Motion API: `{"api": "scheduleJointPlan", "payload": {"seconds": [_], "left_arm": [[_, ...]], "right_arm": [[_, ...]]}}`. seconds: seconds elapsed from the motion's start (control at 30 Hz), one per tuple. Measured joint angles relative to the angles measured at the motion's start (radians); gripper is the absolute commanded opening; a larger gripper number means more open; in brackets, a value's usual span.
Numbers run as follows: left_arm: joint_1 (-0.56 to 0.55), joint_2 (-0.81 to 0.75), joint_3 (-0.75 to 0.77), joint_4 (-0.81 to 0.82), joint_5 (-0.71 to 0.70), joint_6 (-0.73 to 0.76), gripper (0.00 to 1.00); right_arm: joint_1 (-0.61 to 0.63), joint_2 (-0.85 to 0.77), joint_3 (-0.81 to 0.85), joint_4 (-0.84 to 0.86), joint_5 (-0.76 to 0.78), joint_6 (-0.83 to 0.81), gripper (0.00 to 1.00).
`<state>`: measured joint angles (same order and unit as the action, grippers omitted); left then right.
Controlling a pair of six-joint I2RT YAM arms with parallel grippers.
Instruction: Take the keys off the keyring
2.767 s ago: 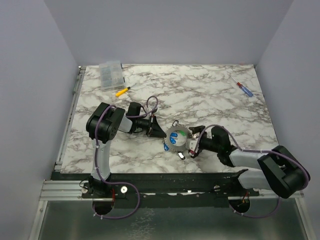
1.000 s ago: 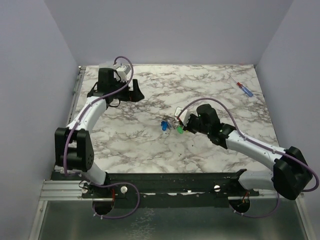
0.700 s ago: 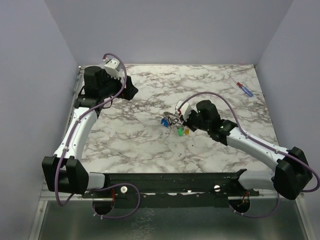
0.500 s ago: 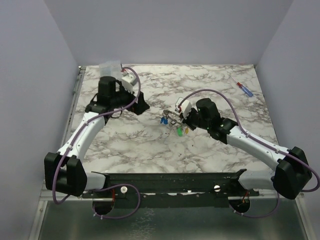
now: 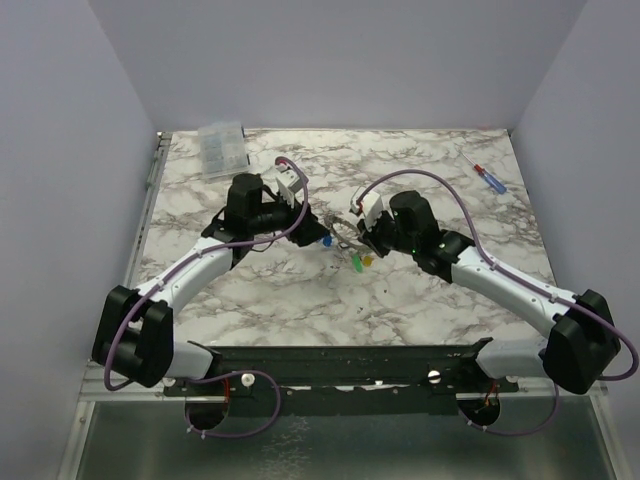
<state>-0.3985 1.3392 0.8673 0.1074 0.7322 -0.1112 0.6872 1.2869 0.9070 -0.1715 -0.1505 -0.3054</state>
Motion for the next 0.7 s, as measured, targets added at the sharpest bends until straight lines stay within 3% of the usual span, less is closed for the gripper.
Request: {"api": "scheduleJointPlan", "payload": {"seconds": [0.23, 0.7], "left_arm": [[-0.050, 0.061, 0.000, 0.072, -0.034, -0.027, 0.57], [-0.089, 0.126, 0.000, 0.135, -0.184, -0.073, 0.40]], "right_arm": [[0.000, 0.011, 0.018, -0.003, -0.005, 0.035, 0.01], [-0.002, 0.011, 0.020, -0.003, -0.023, 0.074, 0.01]]}}
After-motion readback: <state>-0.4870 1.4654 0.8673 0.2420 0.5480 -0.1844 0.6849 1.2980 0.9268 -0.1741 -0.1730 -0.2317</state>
